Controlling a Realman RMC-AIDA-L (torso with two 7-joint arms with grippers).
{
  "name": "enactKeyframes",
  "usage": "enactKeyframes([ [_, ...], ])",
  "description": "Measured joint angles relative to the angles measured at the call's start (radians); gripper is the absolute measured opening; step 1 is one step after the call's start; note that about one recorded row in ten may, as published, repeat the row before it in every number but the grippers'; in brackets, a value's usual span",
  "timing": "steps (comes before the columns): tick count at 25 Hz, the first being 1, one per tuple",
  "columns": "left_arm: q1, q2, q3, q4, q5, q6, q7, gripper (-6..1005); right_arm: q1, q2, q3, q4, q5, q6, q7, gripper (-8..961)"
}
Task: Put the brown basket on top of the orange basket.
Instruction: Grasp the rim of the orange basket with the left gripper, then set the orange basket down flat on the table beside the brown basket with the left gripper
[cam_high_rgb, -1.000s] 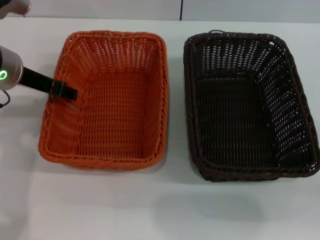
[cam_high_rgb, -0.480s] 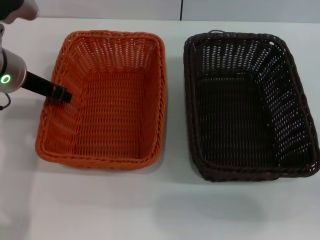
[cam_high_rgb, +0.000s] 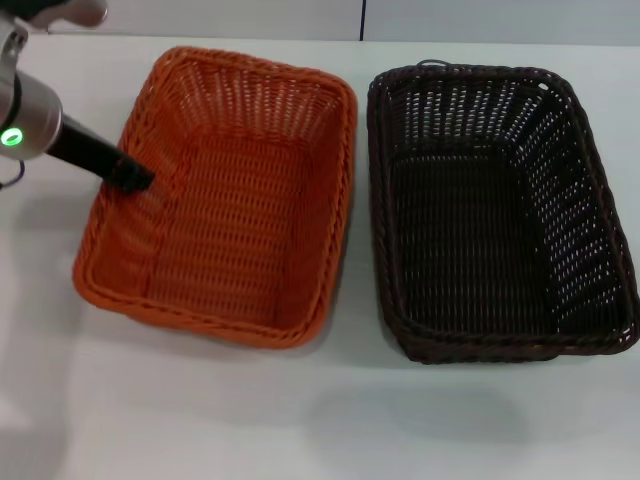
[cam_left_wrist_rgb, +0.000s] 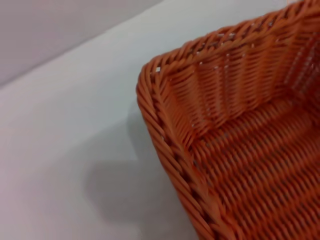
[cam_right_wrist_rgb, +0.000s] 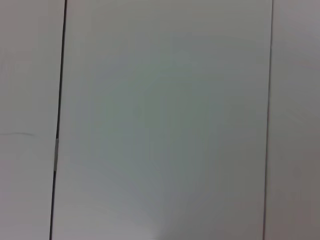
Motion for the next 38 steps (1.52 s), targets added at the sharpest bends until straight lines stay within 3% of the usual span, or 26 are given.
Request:
enactKeyframes([
  [7,-0.127,0.002,-0.230,-0.035,-0.004,-0.102,0.325,253,0.000,0.000,0.000,0.000,0.000,-0.005,0.000,840],
  [12,-0.251,0.016,-0.372,-0.140,-0.002,-0.210,0.560,239,-0.002,0.000,0.000,0.000,0.000,-0.008,0.000,839],
  [18,-0.337,0.034,-0.371,-0.233,0.010,-0.253,0.721,208,-0.001,0.002,0.000,0.001,0.000,-0.011,0.000,839],
  [26,-0.455,0.023,-0.378,-0.334,0.026,-0.271,0.906,173,-0.001,0.004,0.000,0.009,0.000,-0.024,0.000,839],
  [29,-0.491,0.010,-0.371,-0.390,0.030,-0.262,0.946,163,-0.001,0.005,0.000,0.010,0.000,-0.024,0.000,840],
  [34,-0.537,-0.001,-0.349,-0.496,0.045,-0.176,0.951,155,-0.003,0.005,-0.001,0.010,0.000,-0.024,0.000,840],
  [38,-0.537,-0.007,-0.330,-0.509,0.050,-0.085,0.910,186,-0.003,0.004,-0.002,0.011,0.000,-0.024,0.000,839],
])
